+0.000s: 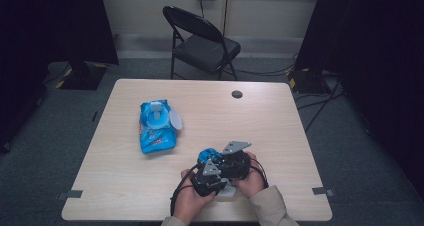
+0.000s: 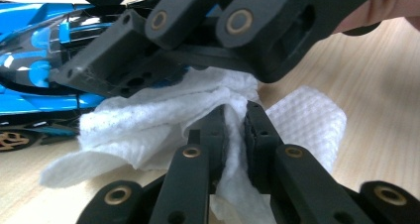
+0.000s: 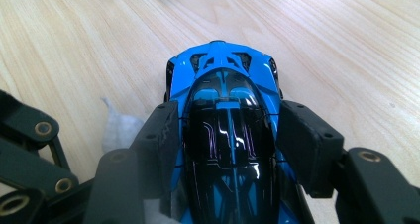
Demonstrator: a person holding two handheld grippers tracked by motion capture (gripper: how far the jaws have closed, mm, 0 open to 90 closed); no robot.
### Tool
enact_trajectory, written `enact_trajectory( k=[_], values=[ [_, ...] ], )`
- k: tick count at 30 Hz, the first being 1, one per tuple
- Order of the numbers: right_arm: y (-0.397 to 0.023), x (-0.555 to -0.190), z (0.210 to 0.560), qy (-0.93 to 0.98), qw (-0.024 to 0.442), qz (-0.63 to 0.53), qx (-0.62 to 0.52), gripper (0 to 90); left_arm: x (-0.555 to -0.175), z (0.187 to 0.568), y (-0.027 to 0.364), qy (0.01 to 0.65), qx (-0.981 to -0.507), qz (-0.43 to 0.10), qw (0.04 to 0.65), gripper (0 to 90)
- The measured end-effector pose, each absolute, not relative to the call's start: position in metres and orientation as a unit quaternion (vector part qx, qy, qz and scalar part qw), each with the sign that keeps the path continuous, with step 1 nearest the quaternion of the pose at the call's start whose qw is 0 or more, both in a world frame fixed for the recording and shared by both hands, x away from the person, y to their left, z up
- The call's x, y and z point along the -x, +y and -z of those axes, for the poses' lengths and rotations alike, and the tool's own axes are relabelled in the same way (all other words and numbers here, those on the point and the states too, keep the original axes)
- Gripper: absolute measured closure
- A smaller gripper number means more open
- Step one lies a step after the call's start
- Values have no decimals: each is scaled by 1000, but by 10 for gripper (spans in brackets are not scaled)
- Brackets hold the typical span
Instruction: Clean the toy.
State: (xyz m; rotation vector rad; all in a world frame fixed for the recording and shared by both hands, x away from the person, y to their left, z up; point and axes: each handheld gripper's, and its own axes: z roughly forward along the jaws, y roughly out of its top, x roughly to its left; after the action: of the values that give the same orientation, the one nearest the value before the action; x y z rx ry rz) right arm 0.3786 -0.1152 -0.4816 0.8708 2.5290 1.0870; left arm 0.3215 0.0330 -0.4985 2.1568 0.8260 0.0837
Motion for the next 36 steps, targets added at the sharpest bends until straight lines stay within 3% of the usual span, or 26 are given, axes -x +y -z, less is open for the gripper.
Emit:
enact_trajectory(
  k=[22, 36],
  values=[
    [-117, -378, 482, 867, 124, -377, -300, 425, -311, 499, 11, 283, -866, -4, 411, 815],
    [-118, -378, 483, 866, 121, -380, -301, 425, -316, 492, 56, 303, -867, -25, 394, 815]
  ],
)
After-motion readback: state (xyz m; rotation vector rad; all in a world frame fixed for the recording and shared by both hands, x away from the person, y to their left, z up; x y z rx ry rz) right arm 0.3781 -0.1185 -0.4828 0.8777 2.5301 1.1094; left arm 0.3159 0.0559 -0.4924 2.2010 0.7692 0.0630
